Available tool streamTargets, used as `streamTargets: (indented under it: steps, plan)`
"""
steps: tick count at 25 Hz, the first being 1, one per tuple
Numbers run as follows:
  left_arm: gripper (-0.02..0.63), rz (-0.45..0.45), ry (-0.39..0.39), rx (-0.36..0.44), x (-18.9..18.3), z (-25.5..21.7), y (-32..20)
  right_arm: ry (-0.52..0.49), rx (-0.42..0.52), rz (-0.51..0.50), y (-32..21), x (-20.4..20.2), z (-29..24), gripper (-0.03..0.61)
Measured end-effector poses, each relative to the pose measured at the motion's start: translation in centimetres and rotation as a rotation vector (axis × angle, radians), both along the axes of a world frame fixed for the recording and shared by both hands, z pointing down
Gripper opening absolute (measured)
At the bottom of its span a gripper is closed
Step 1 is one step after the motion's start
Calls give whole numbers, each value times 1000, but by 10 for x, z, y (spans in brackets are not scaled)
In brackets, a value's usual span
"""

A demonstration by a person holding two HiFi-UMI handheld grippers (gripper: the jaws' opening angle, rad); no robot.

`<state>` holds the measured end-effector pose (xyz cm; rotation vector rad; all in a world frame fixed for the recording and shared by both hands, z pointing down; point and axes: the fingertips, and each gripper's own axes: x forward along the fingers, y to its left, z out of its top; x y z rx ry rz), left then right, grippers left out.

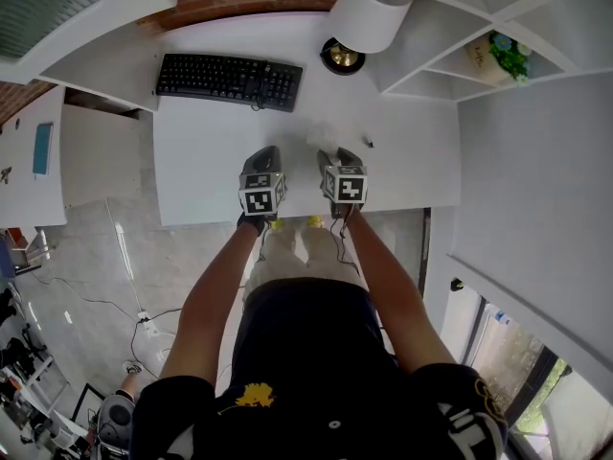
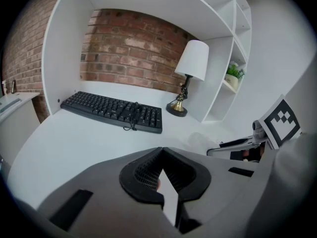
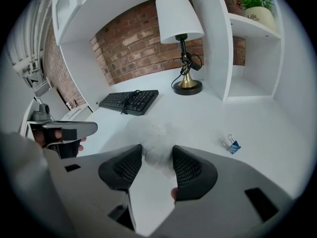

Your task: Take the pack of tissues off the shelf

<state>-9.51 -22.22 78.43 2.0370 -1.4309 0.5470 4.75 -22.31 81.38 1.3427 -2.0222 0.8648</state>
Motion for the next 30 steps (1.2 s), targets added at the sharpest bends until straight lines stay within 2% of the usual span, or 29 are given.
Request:
streamTargets:
  steps: [19,30]
  plan:
    - [17,-11,11,-13,2,3,6,19,26,-33,-2,-3,-3,206]
    - [17,-13,11,-19,3,3,10,14,19,-46,2,-3,0,246]
